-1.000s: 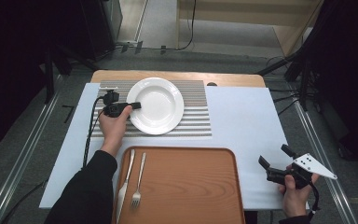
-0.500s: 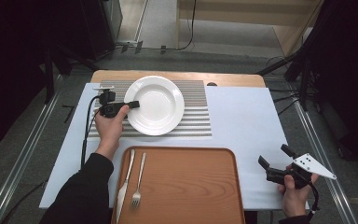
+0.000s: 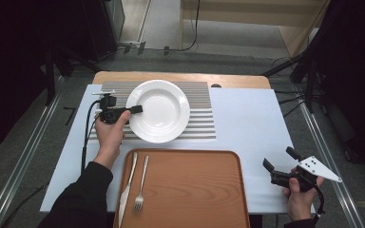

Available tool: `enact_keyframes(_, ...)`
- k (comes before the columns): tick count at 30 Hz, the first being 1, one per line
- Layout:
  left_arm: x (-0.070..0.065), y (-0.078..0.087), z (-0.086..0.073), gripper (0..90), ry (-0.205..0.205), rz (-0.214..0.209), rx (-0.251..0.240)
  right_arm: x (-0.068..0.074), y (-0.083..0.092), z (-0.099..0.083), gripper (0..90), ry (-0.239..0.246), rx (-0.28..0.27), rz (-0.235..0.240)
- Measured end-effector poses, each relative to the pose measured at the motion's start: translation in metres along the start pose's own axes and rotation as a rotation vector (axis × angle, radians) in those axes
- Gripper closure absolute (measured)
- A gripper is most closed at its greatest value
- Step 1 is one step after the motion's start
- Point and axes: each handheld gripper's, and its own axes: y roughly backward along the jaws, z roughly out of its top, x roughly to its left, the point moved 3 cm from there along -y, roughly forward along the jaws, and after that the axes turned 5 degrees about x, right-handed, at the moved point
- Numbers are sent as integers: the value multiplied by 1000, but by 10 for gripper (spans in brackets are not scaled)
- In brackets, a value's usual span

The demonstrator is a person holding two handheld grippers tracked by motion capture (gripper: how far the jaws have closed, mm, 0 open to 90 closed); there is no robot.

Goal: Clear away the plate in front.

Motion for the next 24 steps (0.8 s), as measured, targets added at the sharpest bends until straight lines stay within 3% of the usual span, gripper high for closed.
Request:
enact_keyframes(16,-16,13,-16,819,-5,-62,16,1,-1,0,0,4,4,-4)
enact_keyframes(24,-27,19,-25,817,-28,-88,26,1,-1,0,0,5,4,-5)
